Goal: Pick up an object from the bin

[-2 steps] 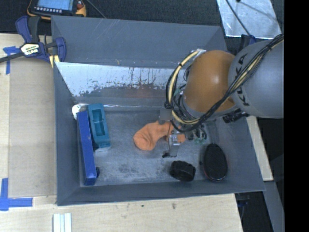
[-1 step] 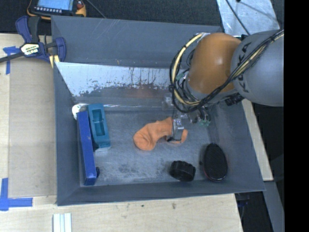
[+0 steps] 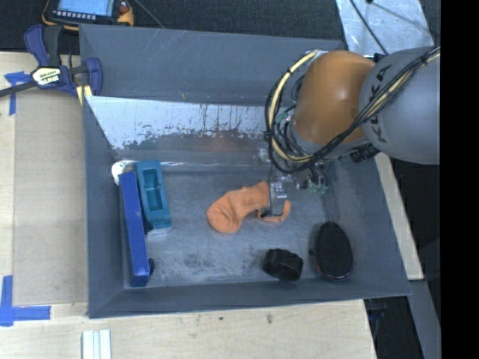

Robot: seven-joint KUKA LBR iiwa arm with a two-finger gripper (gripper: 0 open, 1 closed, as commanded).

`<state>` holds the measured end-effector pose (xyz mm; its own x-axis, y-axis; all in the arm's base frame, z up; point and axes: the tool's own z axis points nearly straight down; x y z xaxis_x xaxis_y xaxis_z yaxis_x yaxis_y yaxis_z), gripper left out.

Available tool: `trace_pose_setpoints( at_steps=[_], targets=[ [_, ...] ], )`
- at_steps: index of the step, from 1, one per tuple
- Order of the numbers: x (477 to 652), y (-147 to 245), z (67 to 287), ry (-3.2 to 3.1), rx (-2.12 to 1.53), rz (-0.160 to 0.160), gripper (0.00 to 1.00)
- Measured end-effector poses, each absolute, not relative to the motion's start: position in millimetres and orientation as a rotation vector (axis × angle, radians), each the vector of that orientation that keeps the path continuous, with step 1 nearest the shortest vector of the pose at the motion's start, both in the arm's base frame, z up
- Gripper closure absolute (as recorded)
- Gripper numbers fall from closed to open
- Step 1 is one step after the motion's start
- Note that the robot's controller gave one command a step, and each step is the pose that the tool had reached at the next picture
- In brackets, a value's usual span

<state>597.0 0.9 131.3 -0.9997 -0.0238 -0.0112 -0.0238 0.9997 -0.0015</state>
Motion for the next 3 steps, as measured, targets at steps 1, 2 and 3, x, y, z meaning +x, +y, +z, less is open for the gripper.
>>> trace_pose_setpoints(
  at_steps=[1,2,3],
  targets=[
    [595.5,26.2,71.6,3.135,0.045,0.001,1.00],
    [595.5,26.2,71.6,3.135,0.043,0.001,1.00],
    [595.5,26.2,71.6,3.135,0.042,0.001,1.00]
  ],
)
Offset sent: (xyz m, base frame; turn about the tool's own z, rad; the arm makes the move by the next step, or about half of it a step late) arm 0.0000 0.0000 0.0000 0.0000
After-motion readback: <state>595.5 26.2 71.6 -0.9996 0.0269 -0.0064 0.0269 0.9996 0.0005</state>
